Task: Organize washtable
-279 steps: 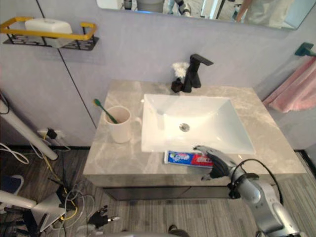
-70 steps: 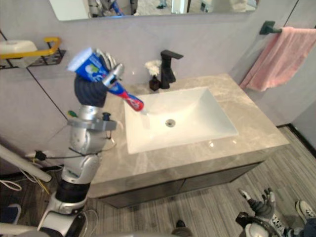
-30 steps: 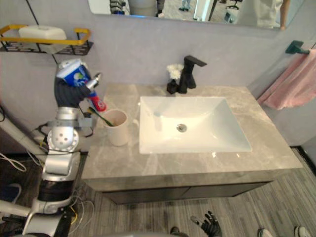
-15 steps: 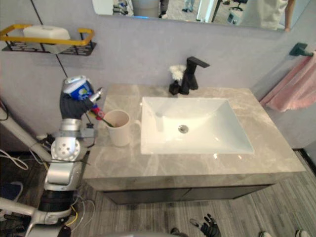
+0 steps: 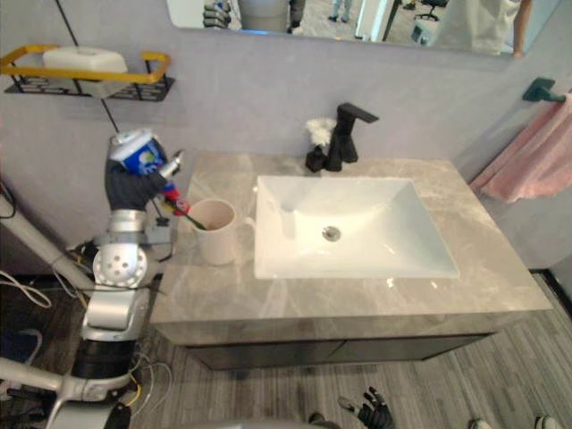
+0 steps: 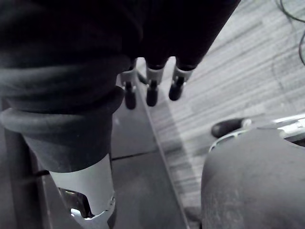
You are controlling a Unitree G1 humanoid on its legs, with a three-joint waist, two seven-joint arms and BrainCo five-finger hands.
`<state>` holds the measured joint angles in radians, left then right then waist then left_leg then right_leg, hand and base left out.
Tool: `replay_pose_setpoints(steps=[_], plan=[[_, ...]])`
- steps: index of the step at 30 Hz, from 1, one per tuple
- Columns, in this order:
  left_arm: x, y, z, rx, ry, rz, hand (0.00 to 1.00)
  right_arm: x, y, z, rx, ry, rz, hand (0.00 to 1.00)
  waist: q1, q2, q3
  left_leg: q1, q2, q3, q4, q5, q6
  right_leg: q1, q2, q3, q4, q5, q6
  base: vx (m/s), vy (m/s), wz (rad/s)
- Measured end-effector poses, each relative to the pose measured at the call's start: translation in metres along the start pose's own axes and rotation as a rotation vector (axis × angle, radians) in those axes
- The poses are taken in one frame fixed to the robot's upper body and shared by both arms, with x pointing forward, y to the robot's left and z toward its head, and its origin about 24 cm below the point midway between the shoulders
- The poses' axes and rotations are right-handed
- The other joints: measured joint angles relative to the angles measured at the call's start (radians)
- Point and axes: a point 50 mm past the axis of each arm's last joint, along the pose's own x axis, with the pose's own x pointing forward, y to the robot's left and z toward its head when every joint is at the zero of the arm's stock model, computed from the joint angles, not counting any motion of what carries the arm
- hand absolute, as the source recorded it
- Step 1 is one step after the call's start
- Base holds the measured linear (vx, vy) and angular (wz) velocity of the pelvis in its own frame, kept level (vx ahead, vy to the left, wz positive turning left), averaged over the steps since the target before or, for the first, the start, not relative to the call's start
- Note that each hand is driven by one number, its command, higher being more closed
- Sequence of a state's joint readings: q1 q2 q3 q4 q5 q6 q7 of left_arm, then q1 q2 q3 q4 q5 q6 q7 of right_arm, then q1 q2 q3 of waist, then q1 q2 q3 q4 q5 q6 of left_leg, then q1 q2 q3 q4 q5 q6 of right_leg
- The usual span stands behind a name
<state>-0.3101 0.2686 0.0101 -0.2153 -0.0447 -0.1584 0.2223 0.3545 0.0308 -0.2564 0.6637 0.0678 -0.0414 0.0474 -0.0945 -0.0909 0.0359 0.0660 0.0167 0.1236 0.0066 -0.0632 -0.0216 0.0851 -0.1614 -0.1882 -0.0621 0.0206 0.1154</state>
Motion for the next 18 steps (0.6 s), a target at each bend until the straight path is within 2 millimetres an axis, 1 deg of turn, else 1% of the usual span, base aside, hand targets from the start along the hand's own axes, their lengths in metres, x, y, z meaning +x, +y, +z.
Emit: replay_pose_setpoints(steps=[4,8,13,16,18], plan=[[0.006,-0.004,0.014,-0.017,-0.067,-0.008,1.0,0.0,0.0,-0.001,0.0,0.002,-0.001,0.0,-0.002,0.0,0.0,0.0,0.0,0.001,0.0,0.0,0.0,0.0,0.0,0.001,0.0,0.0,0.0,0.0,0.0,0.0],[0.007,-0.005,0.027,-0.014,-0.126,-0.015,1.0,0.0,0.0,-0.001,-0.001,0.002,0.002,0.0,-0.001,0.0,0.0,0.001,0.001,0.002,0.0,0.0,0.0,0.0,0.0,0.002,0.0,0.0,0.0,0.0,0.0,0.0],[0.007,-0.01,0.03,-0.028,-0.137,-0.034,1.0,0.0,0.001,-0.001,-0.002,0.002,0.004,0.0,-0.001,0.0,0.0,0.001,0.0,0.002,0.001,0.0,0.0,0.0,0.0,0.001,0.0,0.0,0.0,0.0,0.0,0.0],[0.006,-0.016,0.033,-0.083,-0.141,-0.059,1.0,0.0,0.005,-0.001,-0.018,0.003,0.023,0.0,-0.001,0.0,0.0,0.001,0.0,0.002,0.001,0.0,0.0,0.001,0.0,0.001,0.0,0.0,0.0,0.0,0.0,0.0],[0.006,-0.02,0.039,-0.131,-0.159,-0.075,1.0,0.0,0.007,-0.001,-0.018,0.005,0.03,0.0,-0.001,0.001,0.0,0.001,0.0,0.002,0.001,0.0,0.0,0.001,0.0,0.001,0.0,0.0,0.0,0.0,0.0,0.0]])
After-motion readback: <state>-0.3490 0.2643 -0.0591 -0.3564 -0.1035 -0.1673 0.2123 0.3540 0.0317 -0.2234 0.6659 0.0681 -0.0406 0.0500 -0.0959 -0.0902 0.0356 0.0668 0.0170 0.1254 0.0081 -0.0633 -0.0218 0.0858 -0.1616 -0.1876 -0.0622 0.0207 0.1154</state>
